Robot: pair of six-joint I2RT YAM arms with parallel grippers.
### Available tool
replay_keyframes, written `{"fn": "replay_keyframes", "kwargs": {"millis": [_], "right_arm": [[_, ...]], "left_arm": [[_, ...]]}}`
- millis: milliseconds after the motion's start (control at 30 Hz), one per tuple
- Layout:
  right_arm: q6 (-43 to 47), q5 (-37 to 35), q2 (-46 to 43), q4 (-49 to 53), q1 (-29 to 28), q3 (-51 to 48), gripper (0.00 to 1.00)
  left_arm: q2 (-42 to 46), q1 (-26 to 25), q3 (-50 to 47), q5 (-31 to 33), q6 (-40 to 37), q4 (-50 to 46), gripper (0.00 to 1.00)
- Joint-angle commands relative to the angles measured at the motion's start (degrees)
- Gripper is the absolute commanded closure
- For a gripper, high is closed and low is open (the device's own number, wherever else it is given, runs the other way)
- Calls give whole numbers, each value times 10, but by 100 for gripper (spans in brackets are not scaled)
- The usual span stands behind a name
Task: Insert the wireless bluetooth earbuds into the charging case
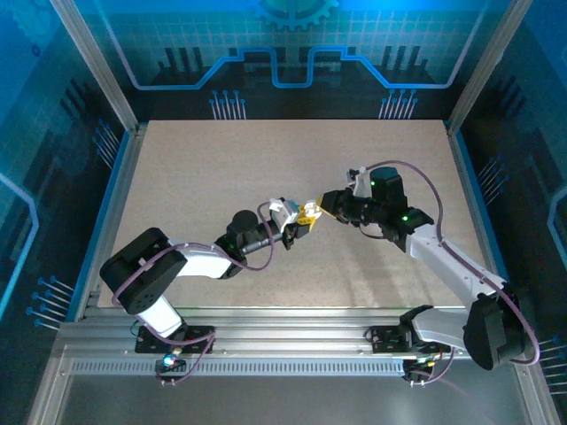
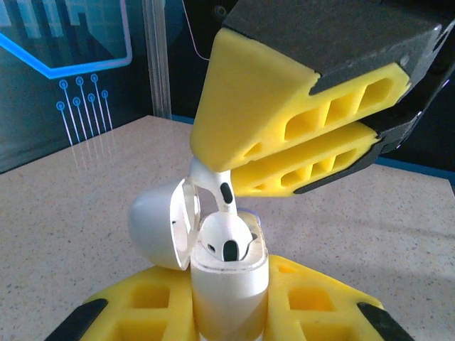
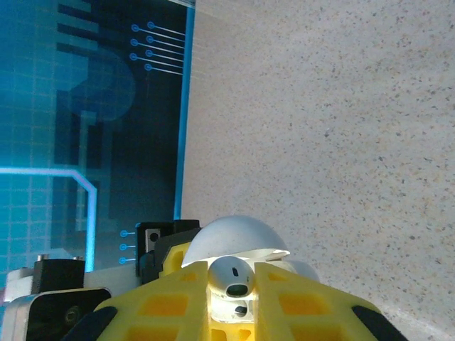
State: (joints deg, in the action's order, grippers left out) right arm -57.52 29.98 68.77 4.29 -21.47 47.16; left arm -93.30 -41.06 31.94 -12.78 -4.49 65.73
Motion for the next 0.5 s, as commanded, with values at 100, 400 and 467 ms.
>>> {"fn": "replay_keyframes", "kwargs": {"millis": [100,400,467], "right_arm": [[-31,39,-15,19,17,-18,80],[-52,66,-23,16,25,-23,80],[-56,70,-26,7,25,-23,80]], "left_arm": [[-4,0,-12,10,-7,109,90],[-4,1,-19,-5,-18,141,90],[-5,0,-20,-9,-23,143,90]]}}
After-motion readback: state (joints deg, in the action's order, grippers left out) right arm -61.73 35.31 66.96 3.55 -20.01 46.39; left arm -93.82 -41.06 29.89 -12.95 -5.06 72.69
